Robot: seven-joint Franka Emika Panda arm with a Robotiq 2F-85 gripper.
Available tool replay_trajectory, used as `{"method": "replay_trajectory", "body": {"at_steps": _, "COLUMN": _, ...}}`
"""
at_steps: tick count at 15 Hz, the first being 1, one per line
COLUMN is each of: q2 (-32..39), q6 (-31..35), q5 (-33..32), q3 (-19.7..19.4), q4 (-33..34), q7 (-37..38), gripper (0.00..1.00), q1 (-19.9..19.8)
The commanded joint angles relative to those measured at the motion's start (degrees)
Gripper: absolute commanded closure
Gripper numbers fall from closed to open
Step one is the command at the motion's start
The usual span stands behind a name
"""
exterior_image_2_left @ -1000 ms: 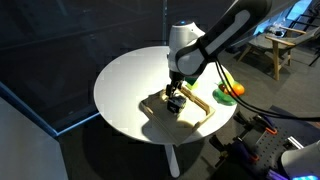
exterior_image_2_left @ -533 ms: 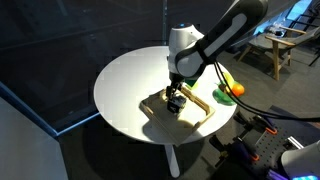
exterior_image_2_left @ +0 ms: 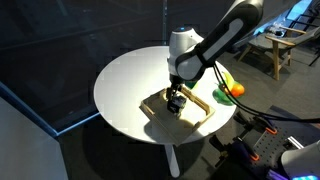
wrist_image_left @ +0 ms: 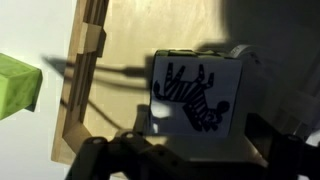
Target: Move the black and white cube from the tray to the table
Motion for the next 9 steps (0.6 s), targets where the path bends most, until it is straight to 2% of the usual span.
{"method": "replay_trajectory", "body": {"at_steps": 1, "q2": 0.54, "q6": 1.31, "q5": -1.45, "q3": -0.95, "q4": -0.20, "q7": 1.50, "gripper": 0.00, "q1": 0.47}}
{"method": "replay_trajectory", "body": {"at_steps": 9, "q2": 1.97, "q6": 1.52, "q5": -1.05, "q3": -1.03, "q4": -0.16, "q7": 1.16, "gripper": 0.00, "q1": 0.32}}
